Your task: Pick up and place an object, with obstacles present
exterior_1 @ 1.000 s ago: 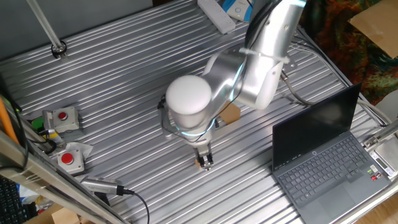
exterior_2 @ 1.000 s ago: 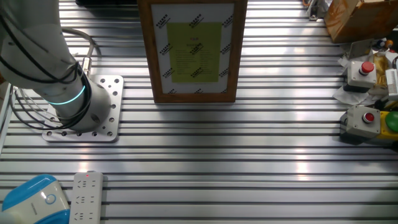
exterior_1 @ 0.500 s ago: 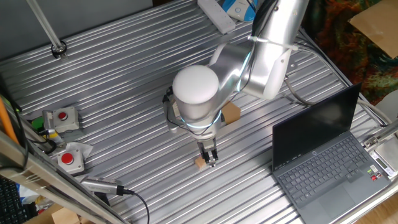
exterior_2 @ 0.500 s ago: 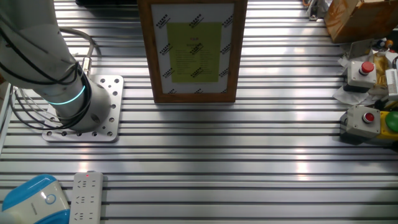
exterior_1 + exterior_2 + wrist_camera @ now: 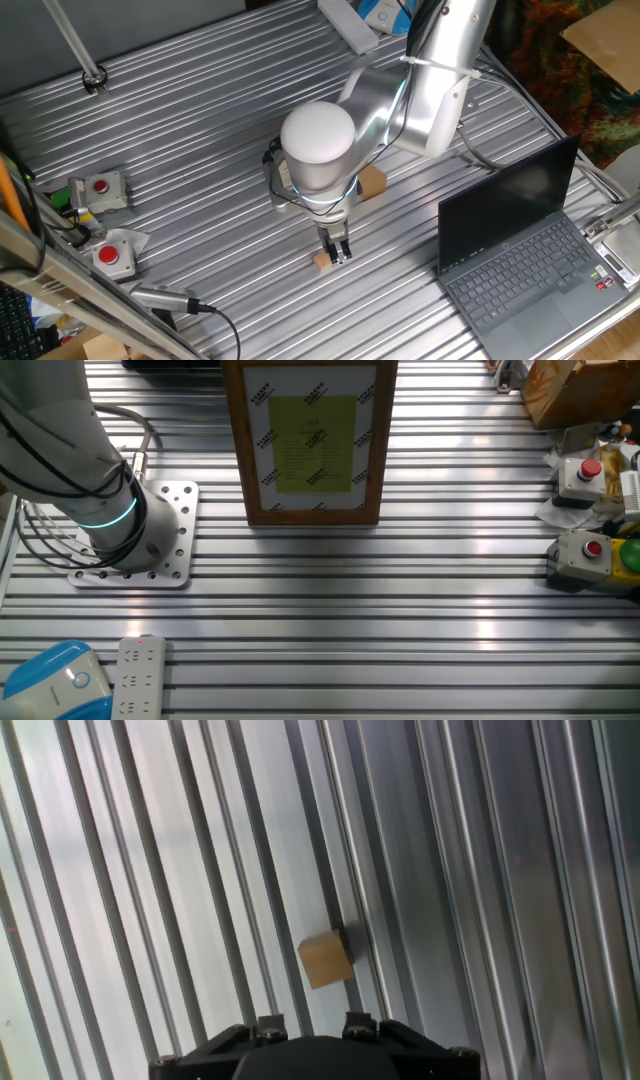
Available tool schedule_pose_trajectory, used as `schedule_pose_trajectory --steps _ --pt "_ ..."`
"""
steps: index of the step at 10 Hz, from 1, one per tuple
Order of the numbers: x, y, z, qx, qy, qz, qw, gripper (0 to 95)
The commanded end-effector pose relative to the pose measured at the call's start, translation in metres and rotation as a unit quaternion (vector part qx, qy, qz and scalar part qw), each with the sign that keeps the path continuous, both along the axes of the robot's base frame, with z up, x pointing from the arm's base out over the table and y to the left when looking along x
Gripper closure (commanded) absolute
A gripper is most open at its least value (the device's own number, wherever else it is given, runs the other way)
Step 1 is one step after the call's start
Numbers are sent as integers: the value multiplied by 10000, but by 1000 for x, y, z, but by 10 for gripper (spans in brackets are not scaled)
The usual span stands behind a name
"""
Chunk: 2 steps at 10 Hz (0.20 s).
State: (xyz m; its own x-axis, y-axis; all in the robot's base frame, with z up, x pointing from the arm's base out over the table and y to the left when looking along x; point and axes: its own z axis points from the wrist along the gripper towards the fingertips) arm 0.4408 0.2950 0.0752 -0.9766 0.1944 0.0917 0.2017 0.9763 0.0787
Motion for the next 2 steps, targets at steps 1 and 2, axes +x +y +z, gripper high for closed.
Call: schedule_pose_trajectory --steps 1,2 --pt "-1 0 1 -1 27 -4 10000 950" --pt "-1 -1 2 -8 38 4 10000 950"
